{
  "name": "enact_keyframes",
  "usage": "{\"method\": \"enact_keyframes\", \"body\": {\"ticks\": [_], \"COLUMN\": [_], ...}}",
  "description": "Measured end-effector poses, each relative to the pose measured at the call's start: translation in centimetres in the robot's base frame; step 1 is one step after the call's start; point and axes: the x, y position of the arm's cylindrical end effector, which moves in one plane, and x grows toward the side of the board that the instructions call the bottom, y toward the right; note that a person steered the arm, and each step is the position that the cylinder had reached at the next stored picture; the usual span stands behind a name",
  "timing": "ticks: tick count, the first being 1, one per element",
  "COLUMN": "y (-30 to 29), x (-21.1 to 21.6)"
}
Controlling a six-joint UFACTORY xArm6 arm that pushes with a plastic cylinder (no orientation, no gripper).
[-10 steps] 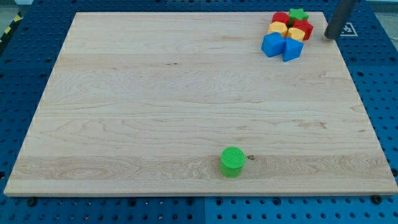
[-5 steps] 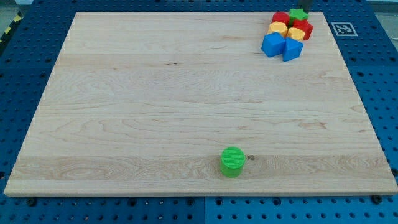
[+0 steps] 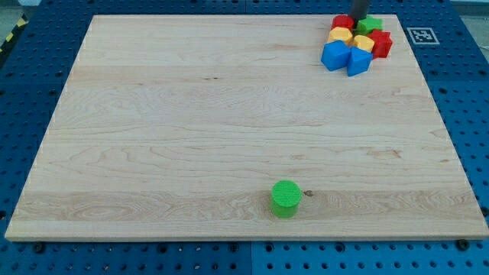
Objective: Slide green star and red star towards center right
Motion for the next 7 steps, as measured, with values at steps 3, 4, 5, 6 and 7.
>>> {"method": "enact_keyframes", "body": {"ticks": [3,4,5,6,7], "y": [4.3,5.2,6.5,6.9,6.9], "x": [2.1,3.1,4.0,4.9,6.0]}}
